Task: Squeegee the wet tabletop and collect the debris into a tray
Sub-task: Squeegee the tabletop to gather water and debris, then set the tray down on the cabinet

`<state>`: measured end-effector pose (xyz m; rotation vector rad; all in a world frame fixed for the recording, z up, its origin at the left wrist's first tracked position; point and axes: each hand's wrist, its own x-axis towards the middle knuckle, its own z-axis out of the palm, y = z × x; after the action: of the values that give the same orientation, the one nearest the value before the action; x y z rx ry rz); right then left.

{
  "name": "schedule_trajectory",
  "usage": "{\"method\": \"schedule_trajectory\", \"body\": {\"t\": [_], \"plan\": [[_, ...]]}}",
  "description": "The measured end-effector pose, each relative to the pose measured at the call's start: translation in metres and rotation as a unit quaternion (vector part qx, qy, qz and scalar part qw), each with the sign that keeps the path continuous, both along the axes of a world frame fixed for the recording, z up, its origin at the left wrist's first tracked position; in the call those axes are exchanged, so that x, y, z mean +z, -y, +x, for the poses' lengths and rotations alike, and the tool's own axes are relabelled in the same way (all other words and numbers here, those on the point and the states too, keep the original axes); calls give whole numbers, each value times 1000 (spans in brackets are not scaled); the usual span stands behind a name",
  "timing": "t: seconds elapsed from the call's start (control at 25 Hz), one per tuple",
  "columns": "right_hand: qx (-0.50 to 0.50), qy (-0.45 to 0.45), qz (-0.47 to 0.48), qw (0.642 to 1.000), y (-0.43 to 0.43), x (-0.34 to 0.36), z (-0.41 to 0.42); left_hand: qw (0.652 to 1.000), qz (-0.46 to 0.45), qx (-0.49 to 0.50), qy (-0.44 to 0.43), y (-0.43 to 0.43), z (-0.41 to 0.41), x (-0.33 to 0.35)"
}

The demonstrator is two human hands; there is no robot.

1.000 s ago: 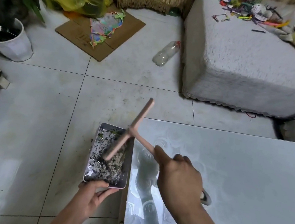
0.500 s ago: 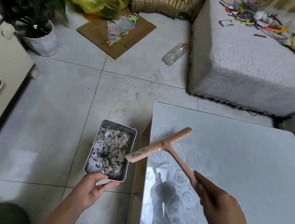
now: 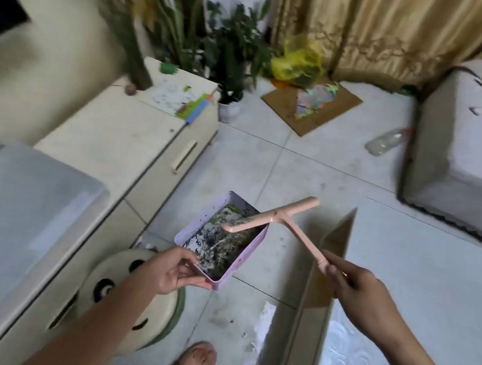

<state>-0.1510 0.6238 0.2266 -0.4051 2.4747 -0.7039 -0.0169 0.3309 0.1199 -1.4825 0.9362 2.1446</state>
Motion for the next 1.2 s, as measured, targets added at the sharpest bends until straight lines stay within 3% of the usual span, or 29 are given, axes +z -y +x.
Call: {"method": "schedule_trajectory", "body": {"t": [0.2,0.44,0.88,1.2], "plan": [[77,14,-27,997,86,17,38,998,-46,52,1,83,79,37],[93,24,-62,993,193,16,74,993,-54,103,-3,186,157,46],[54,63,-37,996,361,-15,129,979,-136,123,90,357,218,-24],[53,76,-15,996,440,-39,136,969,-155,139,129,400,231,-52]]}}
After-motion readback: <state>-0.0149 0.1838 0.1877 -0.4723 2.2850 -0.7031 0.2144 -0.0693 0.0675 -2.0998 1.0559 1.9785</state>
